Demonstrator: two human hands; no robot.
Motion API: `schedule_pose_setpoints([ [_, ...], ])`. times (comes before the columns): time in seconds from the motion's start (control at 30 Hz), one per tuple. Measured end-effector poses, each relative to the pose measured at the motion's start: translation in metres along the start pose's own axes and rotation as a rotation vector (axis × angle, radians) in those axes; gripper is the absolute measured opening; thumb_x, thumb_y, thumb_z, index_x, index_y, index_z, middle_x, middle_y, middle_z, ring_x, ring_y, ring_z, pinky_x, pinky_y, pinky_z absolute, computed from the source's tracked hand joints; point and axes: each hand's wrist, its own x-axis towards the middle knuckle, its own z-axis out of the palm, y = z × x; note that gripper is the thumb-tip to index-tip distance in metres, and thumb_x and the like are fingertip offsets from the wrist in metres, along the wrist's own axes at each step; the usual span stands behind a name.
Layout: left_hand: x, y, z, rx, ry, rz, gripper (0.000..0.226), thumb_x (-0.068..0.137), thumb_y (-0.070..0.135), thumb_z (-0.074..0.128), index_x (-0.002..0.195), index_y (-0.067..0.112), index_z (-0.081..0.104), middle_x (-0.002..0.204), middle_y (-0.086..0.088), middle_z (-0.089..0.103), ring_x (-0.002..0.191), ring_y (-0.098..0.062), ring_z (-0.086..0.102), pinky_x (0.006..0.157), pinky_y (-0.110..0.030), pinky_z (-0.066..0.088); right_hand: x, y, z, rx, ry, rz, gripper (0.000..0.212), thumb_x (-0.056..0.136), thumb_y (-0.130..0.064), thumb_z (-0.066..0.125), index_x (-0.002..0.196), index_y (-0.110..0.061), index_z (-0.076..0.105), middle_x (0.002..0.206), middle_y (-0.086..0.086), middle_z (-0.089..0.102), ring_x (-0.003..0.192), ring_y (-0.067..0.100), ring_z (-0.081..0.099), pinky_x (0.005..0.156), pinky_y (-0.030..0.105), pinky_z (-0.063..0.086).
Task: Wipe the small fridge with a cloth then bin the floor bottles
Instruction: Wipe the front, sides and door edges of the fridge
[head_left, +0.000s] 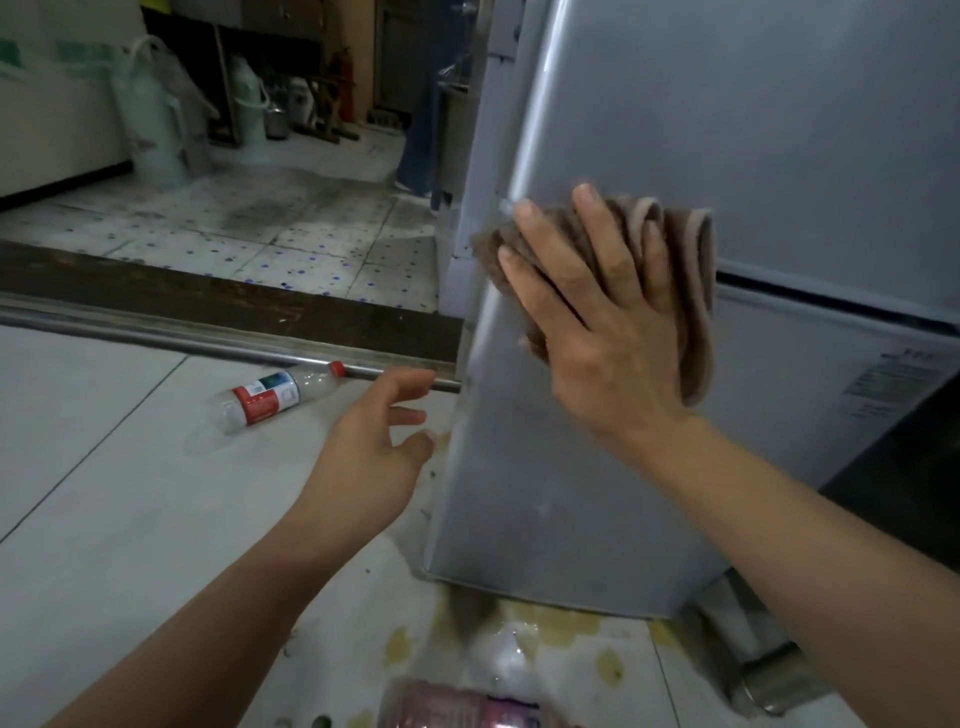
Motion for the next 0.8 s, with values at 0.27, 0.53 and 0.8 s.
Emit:
schedule_pose_setpoints([
  [0.27, -0.011, -0.028, -0.022, 0.042, 0.024, -0.054, 0.038, 0.089, 0.007, 0.056, 0.117, 0.032, 0.052, 0.121, 0.012, 0.056, 0.102, -0.003, 0.057, 0.070, -0.008, 0.040, -0.047, -0.071, 0.013, -0.067, -0.535, -0.534, 0.048, 0.087, -0.011, 0.030, 0.120, -0.001, 0.063, 0.137, 0.018, 0.052, 0.132, 0.037, 0.042, 0.114, 0.045, 0.001],
  [0.53, -0.011, -0.034, -0.031, 0.026, -0.007, -0.117, 0.033, 0.090, 0.010, 0.056, 0.115, 0.032, 0.055, 0.119, 0.013, 0.055, 0.106, -0.009, 0.056, 0.064, -0.010, 0.039, -0.003, -0.023, 0.008, -0.128, -0.179, -0.171, 0.042, 0.091, -0.032, 0.047, 0.127, -0.012, 0.056, 0.142, 0.014, 0.047, 0.138, 0.029, 0.029, 0.113, 0.051, 0.006],
  [0.8, -0.012, -0.059, -0.027, 0.070, 0.011, -0.203, 0.025, 0.091, 0.012, 0.054, 0.105, 0.032, 0.059, 0.116, 0.011, 0.056, 0.099, -0.008, 0.056, 0.055, -0.014, 0.038, -0.098, -0.084, 0.046, -0.053, -0.437, -0.402, 0.065, 0.087, -0.031, 0.053, 0.144, -0.008, 0.032, 0.155, 0.007, 0.026, 0.142, 0.026, 0.020, 0.116, 0.044, -0.004],
])
